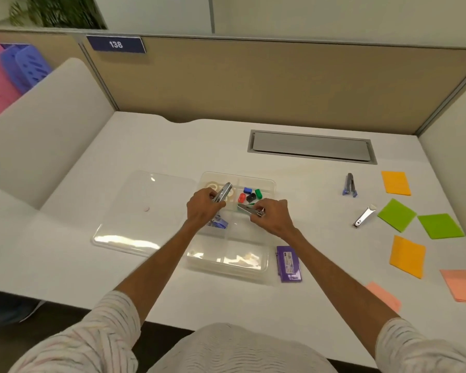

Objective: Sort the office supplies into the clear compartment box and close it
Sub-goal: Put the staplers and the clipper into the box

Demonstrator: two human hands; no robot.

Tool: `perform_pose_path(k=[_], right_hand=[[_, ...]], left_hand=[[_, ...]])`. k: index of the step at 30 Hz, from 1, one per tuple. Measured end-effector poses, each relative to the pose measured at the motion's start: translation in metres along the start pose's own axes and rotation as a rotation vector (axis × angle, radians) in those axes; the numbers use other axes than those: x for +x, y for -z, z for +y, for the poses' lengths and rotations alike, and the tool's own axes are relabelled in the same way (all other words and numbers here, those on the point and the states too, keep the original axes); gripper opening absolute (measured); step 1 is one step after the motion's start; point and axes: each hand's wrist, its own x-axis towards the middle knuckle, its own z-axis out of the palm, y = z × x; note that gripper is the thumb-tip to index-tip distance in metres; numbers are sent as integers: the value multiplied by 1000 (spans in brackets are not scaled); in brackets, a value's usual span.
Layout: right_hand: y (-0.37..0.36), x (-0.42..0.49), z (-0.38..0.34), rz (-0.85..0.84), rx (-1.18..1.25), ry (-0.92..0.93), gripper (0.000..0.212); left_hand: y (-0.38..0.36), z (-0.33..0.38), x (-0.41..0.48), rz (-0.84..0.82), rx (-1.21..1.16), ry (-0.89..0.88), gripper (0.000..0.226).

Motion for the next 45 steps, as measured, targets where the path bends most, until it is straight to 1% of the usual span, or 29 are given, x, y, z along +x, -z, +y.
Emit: perform_pose_path(k=[4,6,13,18,21,25,30,34,36,42,45], right_hand=[[-10,-1,-9,-34,-214,99,25],[-14,-1,-12,-40,-300,112,24],[-24,1,-12,-37,-382,131,35],[-25,0,-14,-15,-305,93,38],[-25,-3,-11,51,-253,49,36],[-21,-11,-2,163,-167,-21,32],[-15,-21,7,255,-60,-112,34],[-11,-28,15,292,-26,-151,32],[-9,-32,20,287,-23,-169,30],[-4,-42,35,321,-11,-200,30],[0,-47,42,337,11,-226,28]], left_hand=[[1,-6,1,-5,-6,-29,32],[1,-9,2,-8,0,-39,32],[2,-17,5,-23,10,-81,37],[0,-19,6,-57,49,-136,39],[-4,-20,5,-87,95,-217,37],[-11,-13,3,-155,201,-375,35],[-28,6,1,-213,374,-530,45],[-42,19,0,-230,520,-627,37],[-50,20,-1,-204,544,-631,38],[-60,28,-4,-82,478,-559,51],[-70,33,-5,-67,490,-568,45]])
